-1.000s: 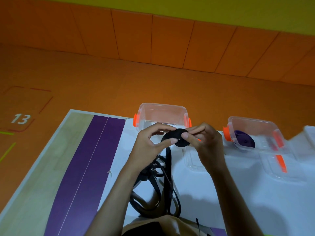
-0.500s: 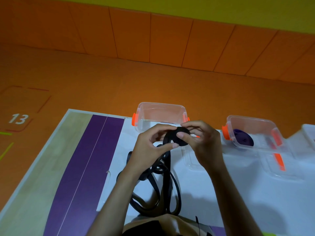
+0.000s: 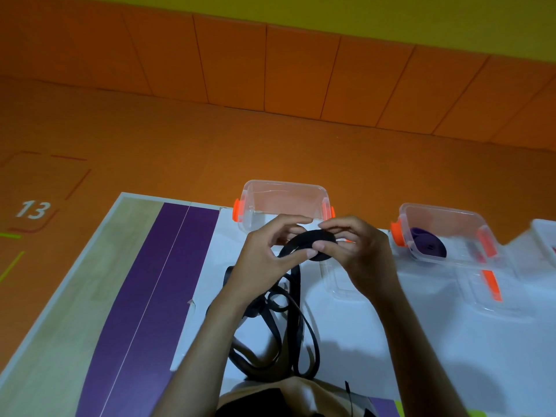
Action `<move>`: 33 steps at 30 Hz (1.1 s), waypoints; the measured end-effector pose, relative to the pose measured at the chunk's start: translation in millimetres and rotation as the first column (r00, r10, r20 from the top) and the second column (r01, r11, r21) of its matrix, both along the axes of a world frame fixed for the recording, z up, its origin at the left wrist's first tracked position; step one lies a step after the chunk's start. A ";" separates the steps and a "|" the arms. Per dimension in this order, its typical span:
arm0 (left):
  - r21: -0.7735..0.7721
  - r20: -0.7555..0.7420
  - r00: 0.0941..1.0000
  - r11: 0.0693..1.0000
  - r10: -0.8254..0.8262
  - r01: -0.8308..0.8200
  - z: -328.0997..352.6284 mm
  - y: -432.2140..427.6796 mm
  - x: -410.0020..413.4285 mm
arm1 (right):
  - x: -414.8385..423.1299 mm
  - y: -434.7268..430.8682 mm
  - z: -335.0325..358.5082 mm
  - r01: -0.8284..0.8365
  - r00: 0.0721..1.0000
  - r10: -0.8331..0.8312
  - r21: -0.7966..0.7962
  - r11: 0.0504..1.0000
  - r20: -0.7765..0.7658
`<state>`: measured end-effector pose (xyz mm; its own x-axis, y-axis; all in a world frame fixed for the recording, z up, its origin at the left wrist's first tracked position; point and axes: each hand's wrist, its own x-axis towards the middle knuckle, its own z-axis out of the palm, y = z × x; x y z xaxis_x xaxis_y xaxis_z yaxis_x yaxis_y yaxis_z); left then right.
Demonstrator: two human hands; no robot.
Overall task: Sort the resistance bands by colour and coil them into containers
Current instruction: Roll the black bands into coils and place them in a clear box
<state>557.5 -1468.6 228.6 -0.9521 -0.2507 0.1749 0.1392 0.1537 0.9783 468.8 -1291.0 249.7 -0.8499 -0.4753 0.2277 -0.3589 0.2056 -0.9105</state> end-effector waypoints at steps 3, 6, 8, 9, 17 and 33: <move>-0.068 0.083 0.997 0.998 0.001 0.004 -2.5 -9.7 4.2 | 1.7 1.1 0.3 -0.071 0.989 0.080 0.081 0.994 -0.121; -0.179 0.082 0.996 0.984 0.027 -0.011 -5.2 -16.2 5.8 | 3.3 0.1 -2.2 -0.087 0.972 0.112 0.126 0.988 -0.208; -0.280 0.055 0.997 0.960 0.049 -0.032 -5.3 -16.5 5.0 | 4.0 -1.5 -3.7 -0.081 0.959 0.116 0.142 0.987 -0.260; -0.302 0.044 0.997 0.953 0.056 -0.040 -4.7 -16.2 4.9 | 4.6 -2.1 -3.2 -0.073 0.959 0.106 0.134 0.988 -0.262; 0.094 -0.055 0.997 0.994 0.054 -0.049 6.0 -9.0 11.3 | 11.4 -9.8 6.1 0.036 0.994 -0.047 -0.108 0.993 -0.099; 0.089 -0.086 0.994 0.995 0.061 -0.053 16.2 -8.5 16.8 | 16.8 0.0 14.9 0.011 0.988 -0.028 -0.114 0.993 -0.151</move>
<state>574.3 -1477.1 244.7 -0.9175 -0.3222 0.2331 0.2192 0.0794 0.9724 485.7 -1290.9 264.6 -0.8102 -0.4231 0.4057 -0.4916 0.1135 -0.8634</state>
